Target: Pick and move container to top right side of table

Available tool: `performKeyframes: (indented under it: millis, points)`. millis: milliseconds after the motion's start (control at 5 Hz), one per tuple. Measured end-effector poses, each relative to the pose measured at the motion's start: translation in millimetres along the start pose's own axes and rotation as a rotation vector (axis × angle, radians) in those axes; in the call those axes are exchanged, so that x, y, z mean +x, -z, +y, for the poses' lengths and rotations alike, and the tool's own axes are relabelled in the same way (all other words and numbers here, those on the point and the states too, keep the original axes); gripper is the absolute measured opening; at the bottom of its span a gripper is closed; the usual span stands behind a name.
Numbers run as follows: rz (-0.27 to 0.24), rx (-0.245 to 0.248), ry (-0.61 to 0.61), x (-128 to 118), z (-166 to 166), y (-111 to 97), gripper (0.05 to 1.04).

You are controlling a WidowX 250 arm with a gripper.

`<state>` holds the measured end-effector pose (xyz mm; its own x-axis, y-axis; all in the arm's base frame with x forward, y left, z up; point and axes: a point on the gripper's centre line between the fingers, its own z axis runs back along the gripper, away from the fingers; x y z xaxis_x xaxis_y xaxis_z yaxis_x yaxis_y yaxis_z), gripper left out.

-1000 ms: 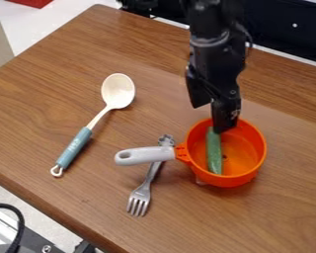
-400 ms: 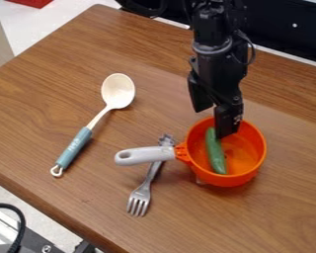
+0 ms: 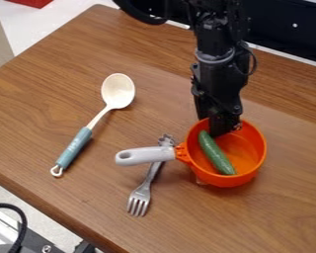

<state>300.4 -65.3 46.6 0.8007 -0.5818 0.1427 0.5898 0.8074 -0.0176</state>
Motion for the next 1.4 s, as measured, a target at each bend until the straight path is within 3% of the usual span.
performKeyframes:
  millis: [200, 400, 800, 1200, 1400]
  points:
    - [0.0, 0.001, -0.004, -2, -1, 2, 0.179]
    - [0.0, -0.006, 0.0, -2, -2, 2, 0.067]
    - [0.035, -0.067, -0.083, -5, 4, -4, 0.055]
    - [-0.017, -0.034, -0.414, 8, 36, -10, 0.055]
    - [-0.065, 0.036, -0.529, 20, 60, -7, 0.055]
